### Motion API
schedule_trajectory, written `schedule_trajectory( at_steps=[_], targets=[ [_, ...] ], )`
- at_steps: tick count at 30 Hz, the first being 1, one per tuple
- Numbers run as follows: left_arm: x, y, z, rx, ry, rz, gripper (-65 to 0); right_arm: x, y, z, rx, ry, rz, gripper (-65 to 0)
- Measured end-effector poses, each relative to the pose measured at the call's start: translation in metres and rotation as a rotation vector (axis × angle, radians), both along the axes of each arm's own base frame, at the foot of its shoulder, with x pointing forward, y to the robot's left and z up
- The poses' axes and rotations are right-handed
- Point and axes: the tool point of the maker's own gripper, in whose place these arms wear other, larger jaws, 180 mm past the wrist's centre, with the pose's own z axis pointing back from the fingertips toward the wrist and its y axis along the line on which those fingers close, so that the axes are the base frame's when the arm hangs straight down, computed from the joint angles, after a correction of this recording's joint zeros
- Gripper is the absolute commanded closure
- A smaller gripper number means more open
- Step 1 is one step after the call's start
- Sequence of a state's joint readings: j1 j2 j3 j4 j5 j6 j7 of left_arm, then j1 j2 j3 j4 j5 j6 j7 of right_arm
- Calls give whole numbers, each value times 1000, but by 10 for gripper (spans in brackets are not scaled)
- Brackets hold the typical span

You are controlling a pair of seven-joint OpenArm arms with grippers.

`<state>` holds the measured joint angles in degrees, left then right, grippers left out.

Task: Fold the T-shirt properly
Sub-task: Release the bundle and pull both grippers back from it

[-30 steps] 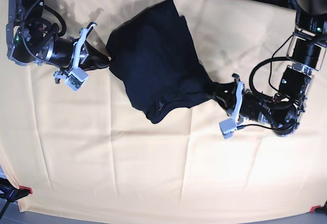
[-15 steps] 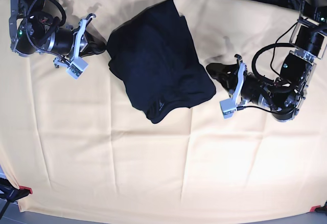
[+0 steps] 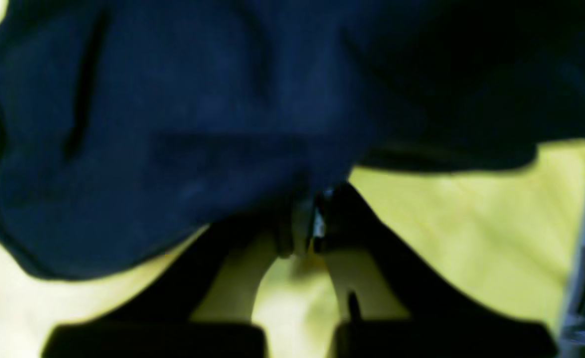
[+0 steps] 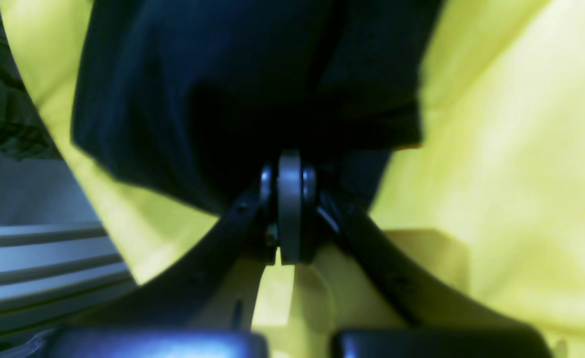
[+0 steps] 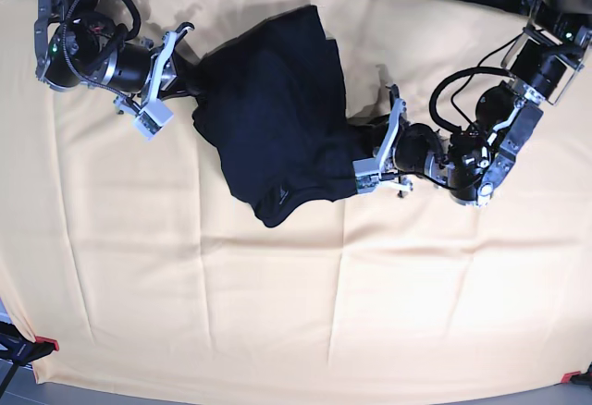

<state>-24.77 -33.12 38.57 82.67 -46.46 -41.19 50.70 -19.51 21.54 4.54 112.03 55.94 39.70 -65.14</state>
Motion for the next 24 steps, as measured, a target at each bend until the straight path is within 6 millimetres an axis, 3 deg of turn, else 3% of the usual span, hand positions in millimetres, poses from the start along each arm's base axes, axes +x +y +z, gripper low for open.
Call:
schedule_trajectory(
  at_steps=[7,11,15,19,22,24],
  targets=[
    [20,-23,-4,-53,-70,21,0,-24,2,-12,10,66,-4,0],
    [36,-29,3,-62,-154,10,0,-38,2,-18,12,106,-6,0],
    [59,-20,8,3,-238,24,0,-45,-1,-23,-8,125,-10,0],
    [83,-1,16,89,-294,70,0,-38,-21,-27,-159,72,-13,0],
    [94,11,26,108,-315,88,0,-27,-39,-20,-244,36,-80,0],
    [92,13,33,80,-258,106,0,-21,-41,-8,-248,1,-106,0]
  ],
)
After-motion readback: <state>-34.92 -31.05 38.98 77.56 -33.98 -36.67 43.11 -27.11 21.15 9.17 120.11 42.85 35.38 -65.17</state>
